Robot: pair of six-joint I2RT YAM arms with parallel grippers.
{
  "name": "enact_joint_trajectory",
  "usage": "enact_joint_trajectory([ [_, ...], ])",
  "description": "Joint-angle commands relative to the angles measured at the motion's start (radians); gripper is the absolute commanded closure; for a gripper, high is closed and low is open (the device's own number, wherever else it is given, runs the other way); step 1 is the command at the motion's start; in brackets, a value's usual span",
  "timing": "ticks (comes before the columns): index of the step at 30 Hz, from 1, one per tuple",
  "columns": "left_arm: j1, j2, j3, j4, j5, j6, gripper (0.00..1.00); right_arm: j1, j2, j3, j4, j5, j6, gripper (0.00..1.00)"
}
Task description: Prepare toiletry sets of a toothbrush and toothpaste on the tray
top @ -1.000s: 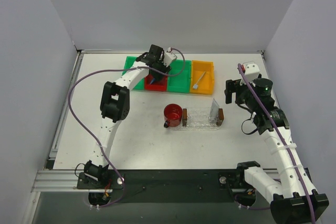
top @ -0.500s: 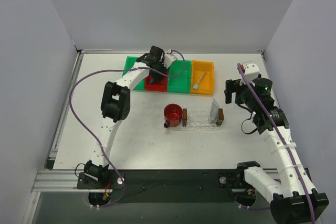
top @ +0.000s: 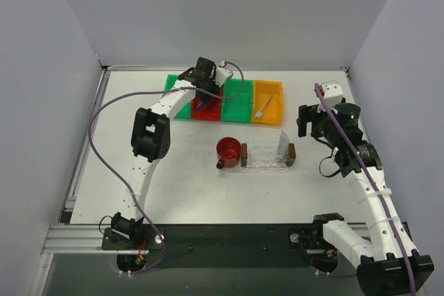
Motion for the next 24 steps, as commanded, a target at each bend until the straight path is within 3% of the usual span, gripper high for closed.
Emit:
enact_joint_trajectory([
  [1, 0.019, -0.125, 0.043, 0.011, -0.017, -0.011, 0.91, -0.010, -0.003, 0.001, 0.014, -0.016, 0.009, 0.23],
  [14, 0.033, -0.315, 0.019, -0.020, 0.055, -0.041, 1.00, -0.019, -0.019, 0.013, -0.002, -0.072, 0.023, 0.22],
  [24, 0.013, -0.535, -0.111, -0.118, 0.396, -0.048, 1.00, -0.014, -0.060, 0.073, -0.047, -0.237, 0.006, 0.20],
])
